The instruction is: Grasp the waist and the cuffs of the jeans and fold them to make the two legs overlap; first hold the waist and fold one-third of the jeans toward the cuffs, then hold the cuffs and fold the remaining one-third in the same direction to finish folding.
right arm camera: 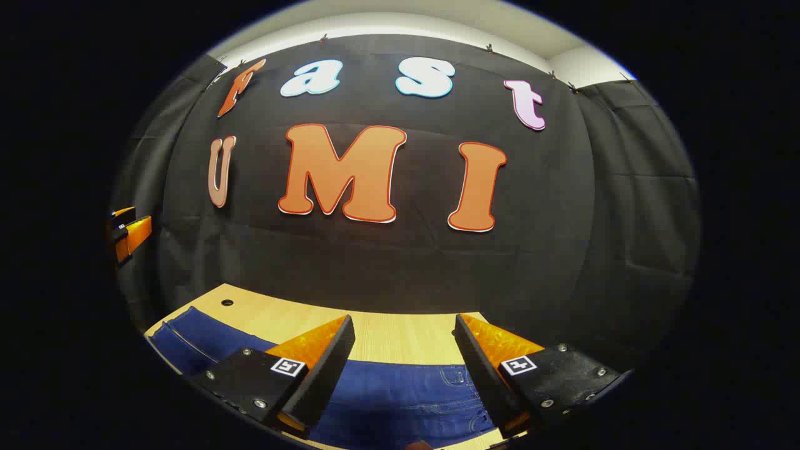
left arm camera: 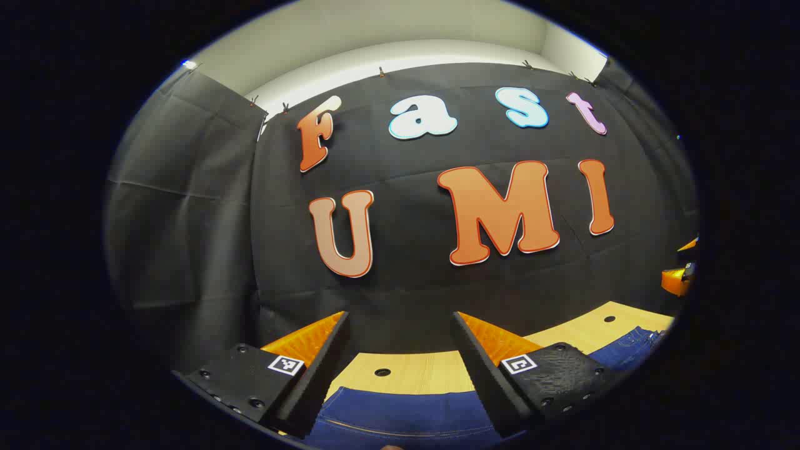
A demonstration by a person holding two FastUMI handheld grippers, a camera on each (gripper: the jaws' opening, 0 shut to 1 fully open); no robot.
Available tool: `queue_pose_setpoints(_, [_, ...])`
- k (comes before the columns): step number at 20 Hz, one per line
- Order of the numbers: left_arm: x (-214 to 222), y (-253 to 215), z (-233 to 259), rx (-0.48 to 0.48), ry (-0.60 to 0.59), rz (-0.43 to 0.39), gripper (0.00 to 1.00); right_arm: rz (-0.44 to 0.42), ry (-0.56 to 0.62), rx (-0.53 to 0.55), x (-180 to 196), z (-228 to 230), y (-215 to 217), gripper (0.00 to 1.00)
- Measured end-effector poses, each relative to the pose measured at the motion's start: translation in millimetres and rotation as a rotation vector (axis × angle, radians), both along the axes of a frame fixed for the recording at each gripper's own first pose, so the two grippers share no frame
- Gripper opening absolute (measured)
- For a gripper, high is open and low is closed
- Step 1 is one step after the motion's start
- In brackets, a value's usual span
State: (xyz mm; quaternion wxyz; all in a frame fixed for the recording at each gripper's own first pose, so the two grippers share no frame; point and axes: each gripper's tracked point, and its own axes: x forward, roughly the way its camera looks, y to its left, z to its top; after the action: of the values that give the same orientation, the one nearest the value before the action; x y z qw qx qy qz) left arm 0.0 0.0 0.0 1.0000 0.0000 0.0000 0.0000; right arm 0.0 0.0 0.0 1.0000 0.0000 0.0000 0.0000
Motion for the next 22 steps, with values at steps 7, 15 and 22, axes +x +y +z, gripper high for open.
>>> queue_pose_setpoints(7, [2,16,-2,0.010,0.002,0.032,1.00,-0.043,-0.007,-0.004,-2,4,-17,0.98])
queue_pose_setpoints(15, [8,28,-2,0.021,0.013,0.050,0.98,-0.120,-0.003,-0.014,-3,6,-47,0.98])
queue_pose_setpoints(22, [10,26,-17,-0.027,0.057,0.038,0.99,-0.117,0.042,0.017,-2,-11,-51,0.98])
